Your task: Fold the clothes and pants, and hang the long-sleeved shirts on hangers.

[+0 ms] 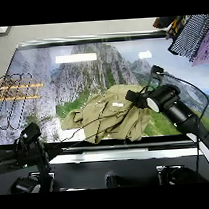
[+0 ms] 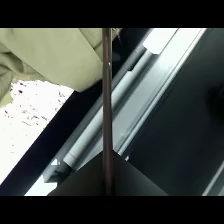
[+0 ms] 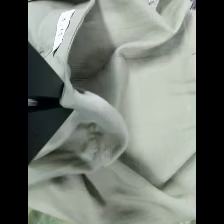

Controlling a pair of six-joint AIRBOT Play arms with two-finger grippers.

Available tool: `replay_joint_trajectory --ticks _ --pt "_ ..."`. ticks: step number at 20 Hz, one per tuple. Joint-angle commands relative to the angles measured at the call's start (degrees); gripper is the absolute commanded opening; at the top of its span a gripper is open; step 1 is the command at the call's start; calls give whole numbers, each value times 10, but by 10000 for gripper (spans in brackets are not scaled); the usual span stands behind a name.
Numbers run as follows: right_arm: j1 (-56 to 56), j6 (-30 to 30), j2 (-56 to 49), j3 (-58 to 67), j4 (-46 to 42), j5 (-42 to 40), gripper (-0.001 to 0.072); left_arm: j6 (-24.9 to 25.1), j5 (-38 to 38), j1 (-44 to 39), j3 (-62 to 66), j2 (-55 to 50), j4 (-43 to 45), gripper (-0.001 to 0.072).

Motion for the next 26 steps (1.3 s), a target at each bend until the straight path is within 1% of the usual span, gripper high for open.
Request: replay_joint_trajectory --ticks 1,3,6,9,11,15,17,18,20,22,23,26 --pt "0 -8 13 0 16 3 25 48 52 0 0 -32 -37 15" --pt "0 -24 14 0 33 3 25 64 61 0 0 -38 -63 15" --pt "0 -43 28 2 45 3 25 66 86 0 0 -38 -65 15" --pt "0 -48 46 2 50 3 25 101 97 0 0 -50 -98 15" --pt "0 -61 55 2 59 2 25 134 99 0 0 -70 -124 15" --pt "0 -75 83 2 73 4 25 185 120 0 0 -109 -151 15" --pt "0 -75 103 2 80 4 25 217 121 0 0 -134 -176 14" --pt "0 -75 113 2 86 8 25 224 124 0 0 -146 -178 15" --pt "0 -75 128 12 90 35 25 228 159 0 0 -167 -178 14" --pt "0 -83 137 31 85 64 25 242 194 0 0 -180 -179 15" --pt "0 -86 141 40 85 72 25 257 201 0 0 -186 -189 15" --pt "0 -87 143 59 85 87 25 315 200 -5 0 -212 -263 15"
